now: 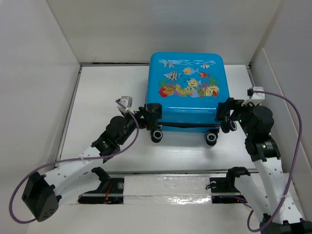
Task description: Pack the luggage
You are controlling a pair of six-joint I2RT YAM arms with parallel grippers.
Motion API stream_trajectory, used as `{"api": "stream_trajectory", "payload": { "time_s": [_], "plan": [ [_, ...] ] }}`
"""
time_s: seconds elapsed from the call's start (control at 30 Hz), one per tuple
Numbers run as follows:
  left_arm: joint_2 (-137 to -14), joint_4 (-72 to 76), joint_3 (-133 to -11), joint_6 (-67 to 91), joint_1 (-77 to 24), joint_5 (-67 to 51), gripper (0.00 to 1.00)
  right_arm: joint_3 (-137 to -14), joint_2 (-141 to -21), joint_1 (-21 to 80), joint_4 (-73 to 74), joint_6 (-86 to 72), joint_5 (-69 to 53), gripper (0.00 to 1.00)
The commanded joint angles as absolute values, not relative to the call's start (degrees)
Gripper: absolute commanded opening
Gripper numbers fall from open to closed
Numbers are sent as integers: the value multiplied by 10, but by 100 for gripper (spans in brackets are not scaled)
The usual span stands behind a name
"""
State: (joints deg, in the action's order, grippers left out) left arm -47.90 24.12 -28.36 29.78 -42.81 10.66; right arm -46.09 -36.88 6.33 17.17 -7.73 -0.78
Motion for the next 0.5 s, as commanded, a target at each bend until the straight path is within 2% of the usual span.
{"api": "stream_trajectory", "payload": {
  "time_s": [0.0, 0.1, 0.17, 0.2, 0.23, 0.3, 0.33, 0.37, 0.43, 0.47],
  "plan": [
    [-533, 174, -320, 277, -426, 47, 83, -442, -385, 59, 124, -101, 18, 98],
    [-568, 201, -327, 275, -426, 8, 77, -433, -412, 46, 106, -116, 10, 94],
    [-590, 212, -334, 273, -426, -18, 69, -425, -424, 40, 91, -123, -24, 88],
    [-596, 223, -338, 273, -426, -25, 63, -421, -437, 33, 67, -126, -44, 86],
    [-602, 233, -339, 274, -426, -41, 48, -419, -447, 33, 57, -126, -68, 85],
    [-620, 250, -343, 274, -432, -58, 38, -433, -497, 33, 51, -114, -132, 85],
    [-625, 251, -345, 274, -432, -65, 24, -442, -514, 33, 57, -109, -153, 85],
    [-633, 256, -346, 274, -439, -66, 16, -453, -528, 33, 67, -104, -176, 85],
    [-639, 277, -344, 273, -460, -62, 4, -459, -558, 33, 35, -102, -195, 85],
    [-646, 286, -341, 277, -460, -64, 2, -454, -567, 33, 11, -104, -211, 85]
  ]
}}
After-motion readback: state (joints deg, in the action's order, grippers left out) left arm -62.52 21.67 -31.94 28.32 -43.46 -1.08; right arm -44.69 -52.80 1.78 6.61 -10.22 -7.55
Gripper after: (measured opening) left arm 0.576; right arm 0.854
